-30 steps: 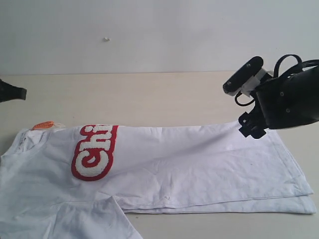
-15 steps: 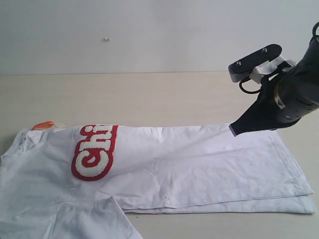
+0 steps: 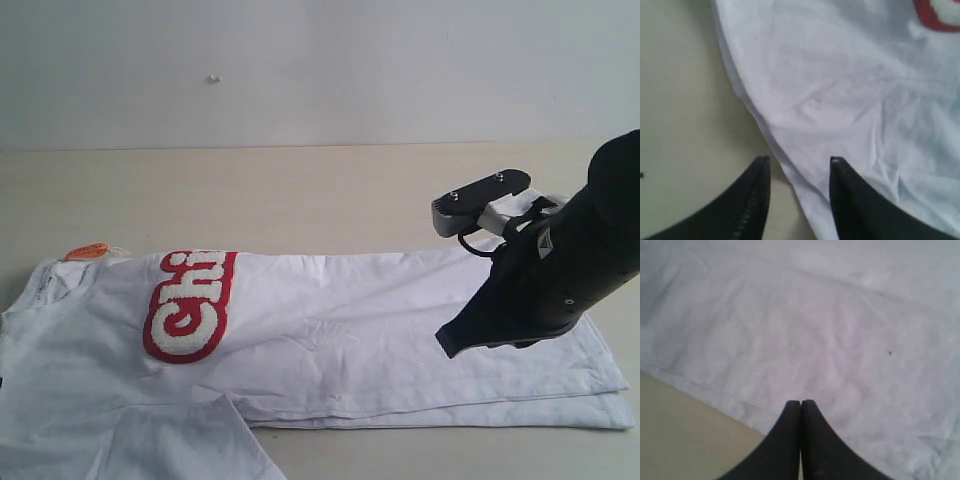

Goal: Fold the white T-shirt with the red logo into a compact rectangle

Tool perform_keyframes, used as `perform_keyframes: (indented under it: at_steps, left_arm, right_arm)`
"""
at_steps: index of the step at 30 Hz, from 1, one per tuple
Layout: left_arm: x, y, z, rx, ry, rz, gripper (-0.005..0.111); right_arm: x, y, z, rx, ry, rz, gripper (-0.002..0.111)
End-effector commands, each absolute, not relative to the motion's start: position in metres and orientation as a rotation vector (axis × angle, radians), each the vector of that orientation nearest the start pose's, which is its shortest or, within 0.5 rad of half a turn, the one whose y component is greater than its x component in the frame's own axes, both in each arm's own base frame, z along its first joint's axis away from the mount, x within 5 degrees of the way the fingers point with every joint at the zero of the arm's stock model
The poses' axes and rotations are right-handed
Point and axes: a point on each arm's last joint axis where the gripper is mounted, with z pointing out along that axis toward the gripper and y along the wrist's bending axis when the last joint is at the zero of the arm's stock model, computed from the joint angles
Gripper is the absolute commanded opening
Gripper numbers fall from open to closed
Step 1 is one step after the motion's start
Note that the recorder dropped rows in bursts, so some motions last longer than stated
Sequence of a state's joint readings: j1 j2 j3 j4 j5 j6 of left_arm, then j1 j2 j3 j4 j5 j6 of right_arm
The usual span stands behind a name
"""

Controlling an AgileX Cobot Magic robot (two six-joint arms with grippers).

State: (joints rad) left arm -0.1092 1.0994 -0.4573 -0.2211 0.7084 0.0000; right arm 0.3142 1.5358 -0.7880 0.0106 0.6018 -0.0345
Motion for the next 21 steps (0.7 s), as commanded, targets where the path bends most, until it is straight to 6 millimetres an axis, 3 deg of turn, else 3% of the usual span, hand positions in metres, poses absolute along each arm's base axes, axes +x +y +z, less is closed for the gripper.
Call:
perform_keyframes:
  at_steps: [1, 6, 21]
  left_arm:
    - [0.151, -0.034, 0.189, -0.094, 2.869, -0.328, 0.052]
    - [0.152, -0.036, 0.173, -0.188, 2.931, -0.378, 0.063]
    - [0.162, -0.042, 0.13, -0.307, 3.149, -0.423, 0.063]
  right_arm:
    - [0.254, 0.085, 0.185, -0.484, 2.781, 0.101, 0.0]
    - [0.253, 0.085, 0.185, -0.491, 2.786, 0.103, 0.0]
    - [0.254, 0.085, 0.185, -0.506, 2.773, 0.105, 0.0]
